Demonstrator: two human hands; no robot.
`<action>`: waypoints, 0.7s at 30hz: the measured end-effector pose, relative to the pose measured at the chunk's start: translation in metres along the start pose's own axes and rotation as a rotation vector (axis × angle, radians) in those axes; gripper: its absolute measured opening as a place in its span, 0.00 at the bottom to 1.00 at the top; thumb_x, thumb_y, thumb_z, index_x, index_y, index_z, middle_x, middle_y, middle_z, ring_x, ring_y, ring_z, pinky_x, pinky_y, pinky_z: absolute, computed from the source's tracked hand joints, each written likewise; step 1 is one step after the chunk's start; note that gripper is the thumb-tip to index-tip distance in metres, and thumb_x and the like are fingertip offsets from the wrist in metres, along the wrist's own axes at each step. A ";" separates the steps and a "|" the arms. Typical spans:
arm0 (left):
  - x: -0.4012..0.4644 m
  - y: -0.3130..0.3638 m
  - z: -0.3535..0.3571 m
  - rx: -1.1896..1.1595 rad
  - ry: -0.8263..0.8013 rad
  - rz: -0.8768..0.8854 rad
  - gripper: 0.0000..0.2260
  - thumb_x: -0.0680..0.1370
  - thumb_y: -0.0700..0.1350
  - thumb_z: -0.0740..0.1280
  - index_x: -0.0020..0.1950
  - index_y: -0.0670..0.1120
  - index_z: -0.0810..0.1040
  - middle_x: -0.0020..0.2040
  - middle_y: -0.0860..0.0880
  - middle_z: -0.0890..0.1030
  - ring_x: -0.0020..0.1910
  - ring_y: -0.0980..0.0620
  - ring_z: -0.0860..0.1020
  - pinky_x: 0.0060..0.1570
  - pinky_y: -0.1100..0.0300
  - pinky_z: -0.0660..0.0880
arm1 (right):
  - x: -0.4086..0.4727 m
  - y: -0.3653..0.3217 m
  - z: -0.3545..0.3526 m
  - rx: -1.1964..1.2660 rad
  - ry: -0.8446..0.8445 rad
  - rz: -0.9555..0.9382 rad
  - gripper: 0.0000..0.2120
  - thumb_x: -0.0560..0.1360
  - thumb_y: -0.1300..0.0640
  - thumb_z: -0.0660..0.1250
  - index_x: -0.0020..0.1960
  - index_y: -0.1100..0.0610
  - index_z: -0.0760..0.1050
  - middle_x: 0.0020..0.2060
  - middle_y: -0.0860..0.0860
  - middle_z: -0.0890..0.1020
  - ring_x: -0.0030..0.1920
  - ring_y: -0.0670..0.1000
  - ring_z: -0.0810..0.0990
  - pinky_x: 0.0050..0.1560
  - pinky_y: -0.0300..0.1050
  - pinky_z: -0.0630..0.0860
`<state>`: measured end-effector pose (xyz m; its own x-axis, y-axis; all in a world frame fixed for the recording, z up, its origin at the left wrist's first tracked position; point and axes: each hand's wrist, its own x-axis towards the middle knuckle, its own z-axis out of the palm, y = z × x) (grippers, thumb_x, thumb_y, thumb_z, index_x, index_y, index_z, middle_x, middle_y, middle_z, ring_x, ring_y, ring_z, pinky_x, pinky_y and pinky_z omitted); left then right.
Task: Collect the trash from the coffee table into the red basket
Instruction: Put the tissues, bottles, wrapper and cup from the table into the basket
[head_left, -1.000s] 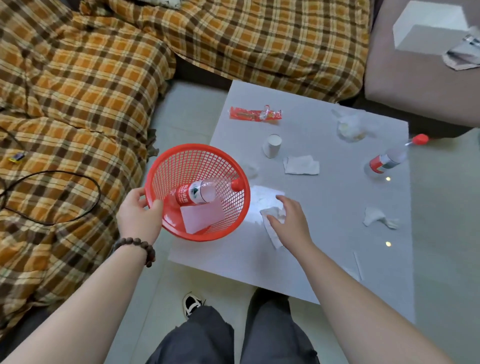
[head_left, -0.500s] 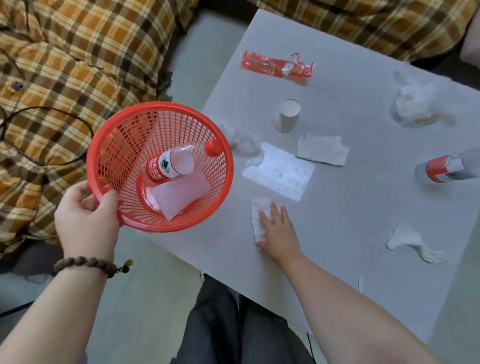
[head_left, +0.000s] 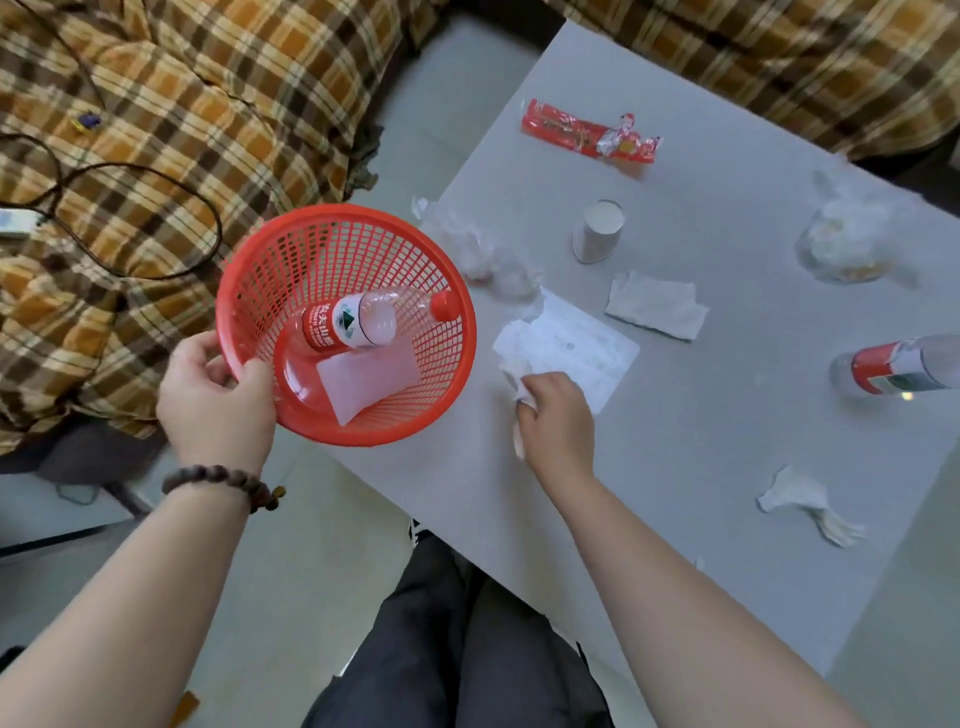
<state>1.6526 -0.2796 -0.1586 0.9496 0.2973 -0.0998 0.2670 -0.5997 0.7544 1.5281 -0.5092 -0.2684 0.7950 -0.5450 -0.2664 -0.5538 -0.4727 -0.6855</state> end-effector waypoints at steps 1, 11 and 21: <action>-0.003 0.003 -0.001 0.006 -0.008 0.003 0.13 0.70 0.44 0.65 0.54 0.48 0.77 0.46 0.46 0.84 0.43 0.49 0.82 0.45 0.52 0.79 | -0.003 -0.015 -0.010 0.071 0.057 -0.032 0.09 0.71 0.64 0.63 0.49 0.58 0.78 0.49 0.53 0.79 0.52 0.54 0.73 0.42 0.40 0.62; -0.043 0.032 -0.013 -0.033 -0.118 0.036 0.08 0.75 0.40 0.67 0.50 0.52 0.75 0.41 0.63 0.78 0.32 0.73 0.75 0.29 0.78 0.67 | -0.011 -0.153 -0.032 0.098 -0.126 -0.504 0.14 0.70 0.60 0.68 0.56 0.58 0.78 0.55 0.55 0.77 0.56 0.57 0.72 0.58 0.43 0.66; -0.033 0.032 -0.018 -0.051 -0.100 -0.053 0.09 0.74 0.41 0.66 0.50 0.53 0.77 0.43 0.55 0.82 0.41 0.63 0.79 0.38 0.65 0.72 | -0.008 -0.166 -0.029 0.066 -0.281 -0.472 0.27 0.73 0.51 0.68 0.70 0.52 0.66 0.72 0.53 0.64 0.72 0.54 0.60 0.71 0.51 0.59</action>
<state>1.6269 -0.2953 -0.1200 0.9465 0.2508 -0.2029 0.3114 -0.5453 0.7783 1.6060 -0.4467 -0.1330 0.9937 -0.0739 -0.0844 -0.1116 -0.5717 -0.8129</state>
